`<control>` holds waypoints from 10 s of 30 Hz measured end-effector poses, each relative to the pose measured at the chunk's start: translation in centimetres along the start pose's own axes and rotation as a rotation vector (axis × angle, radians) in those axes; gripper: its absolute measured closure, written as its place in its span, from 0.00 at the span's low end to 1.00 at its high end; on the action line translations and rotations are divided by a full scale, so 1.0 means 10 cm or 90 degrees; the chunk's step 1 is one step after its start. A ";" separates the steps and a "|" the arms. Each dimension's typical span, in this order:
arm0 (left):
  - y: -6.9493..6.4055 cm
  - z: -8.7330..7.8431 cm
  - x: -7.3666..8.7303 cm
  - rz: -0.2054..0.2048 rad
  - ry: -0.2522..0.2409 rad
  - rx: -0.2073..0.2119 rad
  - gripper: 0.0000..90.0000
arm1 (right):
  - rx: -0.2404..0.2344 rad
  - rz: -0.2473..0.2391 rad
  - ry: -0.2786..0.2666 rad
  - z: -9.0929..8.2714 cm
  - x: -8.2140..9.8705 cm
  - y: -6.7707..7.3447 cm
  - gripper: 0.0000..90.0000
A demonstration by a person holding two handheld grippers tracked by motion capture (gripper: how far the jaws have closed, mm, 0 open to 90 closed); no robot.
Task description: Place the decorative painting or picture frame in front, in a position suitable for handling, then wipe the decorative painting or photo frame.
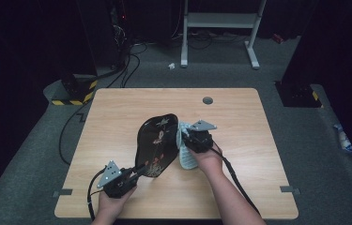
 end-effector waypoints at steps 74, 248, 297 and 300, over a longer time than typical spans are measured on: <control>-0.27 0.04 -0.01 0.044 0.036 0.040 0.49 | 0.085 -0.024 0.012 -1.00 1.10 -0.05 0.75; 0.23 0.78 0.43 0.116 0.254 -0.096 0.97 | 0.125 -0.002 -0.010 -1.34 1.23 -0.10 0.76; 0.47 0.69 0.39 0.100 0.242 -0.168 0.98 | 0.010 -0.124 -0.239 -1.21 -0.73 0.84 0.76; 0.47 0.70 0.39 0.103 0.242 -0.170 0.98 | 0.011 -0.134 -0.230 -1.16 -0.71 0.88 0.76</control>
Point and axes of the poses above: each handheld gripper's, and its own axes: z roughly forward along the jaws, x roughly out of its underside, y roughly to its left, the point moved 9 cm from there along z, roughly forward along the jaws, and after that the axes turned 11 degrees about -z, right-handed, at the moved point
